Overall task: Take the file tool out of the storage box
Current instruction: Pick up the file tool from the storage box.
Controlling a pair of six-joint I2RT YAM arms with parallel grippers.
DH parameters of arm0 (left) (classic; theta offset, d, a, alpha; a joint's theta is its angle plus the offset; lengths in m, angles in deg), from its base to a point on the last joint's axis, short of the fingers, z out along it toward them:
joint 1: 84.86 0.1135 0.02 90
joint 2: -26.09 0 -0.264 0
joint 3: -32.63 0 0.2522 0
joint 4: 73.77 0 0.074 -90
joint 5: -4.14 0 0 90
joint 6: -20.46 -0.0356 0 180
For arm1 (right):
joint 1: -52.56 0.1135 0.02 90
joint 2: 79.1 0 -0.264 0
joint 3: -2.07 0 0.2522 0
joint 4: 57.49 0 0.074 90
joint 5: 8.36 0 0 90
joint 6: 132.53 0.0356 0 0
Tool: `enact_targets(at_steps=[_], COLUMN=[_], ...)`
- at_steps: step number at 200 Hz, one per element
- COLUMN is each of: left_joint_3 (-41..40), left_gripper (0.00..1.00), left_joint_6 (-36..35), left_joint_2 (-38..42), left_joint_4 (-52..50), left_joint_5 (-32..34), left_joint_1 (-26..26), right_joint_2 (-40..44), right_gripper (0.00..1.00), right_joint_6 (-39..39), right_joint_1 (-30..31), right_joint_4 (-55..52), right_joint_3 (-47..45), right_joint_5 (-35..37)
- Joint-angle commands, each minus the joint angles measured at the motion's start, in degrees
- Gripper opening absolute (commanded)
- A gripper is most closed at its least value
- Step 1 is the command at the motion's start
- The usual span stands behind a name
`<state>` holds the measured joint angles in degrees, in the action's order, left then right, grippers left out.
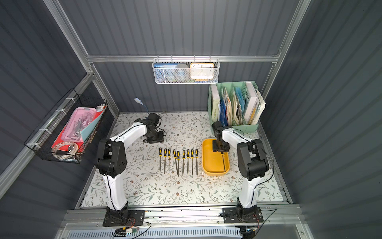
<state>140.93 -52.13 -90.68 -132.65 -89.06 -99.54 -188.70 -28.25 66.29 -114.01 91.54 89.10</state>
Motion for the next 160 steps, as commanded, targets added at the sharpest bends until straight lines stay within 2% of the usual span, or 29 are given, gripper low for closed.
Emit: enact_targets(at_steps=[1, 39, 75, 97, 113, 119, 127, 148, 160], left_joint_3=[2.1, 1.8, 1.8, 2.0, 2.0, 2.1, 2.1, 1.6, 1.7], left_gripper=[0.49, 0.49, 0.49, 0.49, 0.49, 0.49, 0.49, 0.49, 0.49], left_joint_6=[0.4, 0.4, 0.4, 0.4, 0.4, 0.4, 0.4, -0.8, -2.4], left_joint_2=[2.4, 2.5, 2.9, 2.9, 3.2, 3.4, 3.8, 5.8, 6.7], left_joint_4=[-2.9, -3.3, -3.2, -3.2, -3.0, -3.0, -2.8, 2.5, 5.5], left_joint_5=[0.7, 0.7, 1.0, 1.2, 1.1, 0.8, -1.4, -12.8, -22.1], left_joint_1=[0.0, 0.0, 0.0, 0.0, 0.0, 0.0, 0.0, 0.0, 0.0], right_joint_2=[-1.5, -3.2, -2.3, -0.9, 0.0, 0.2, 0.3, 1.2, 3.6], right_gripper=[0.56, 0.55, 0.46, 0.34, 0.21, 0.13, 0.0, 0.0, 0.0], right_joint_6=[-0.5, 0.0, 0.7, 0.9, 0.7, 0.6, 0.4, -0.6, -0.6], right_joint_1=[-0.2, -0.2, -0.2, -0.2, -0.2, -0.2, -0.2, -0.3, -0.4], right_joint_4=[1.5, 3.3, 4.7, 5.3, 5.1, 5.0, 4.8, 1.8, 1.0], right_joint_3=[0.7, 0.9, -0.8, -2.4, -3.2, -3.5, -3.7, -1.1, 0.7], right_joint_5=[-1.3, -4.3, -8.8, -9.8, -10.5, -10.7, -11.5, -16.0, -17.6])
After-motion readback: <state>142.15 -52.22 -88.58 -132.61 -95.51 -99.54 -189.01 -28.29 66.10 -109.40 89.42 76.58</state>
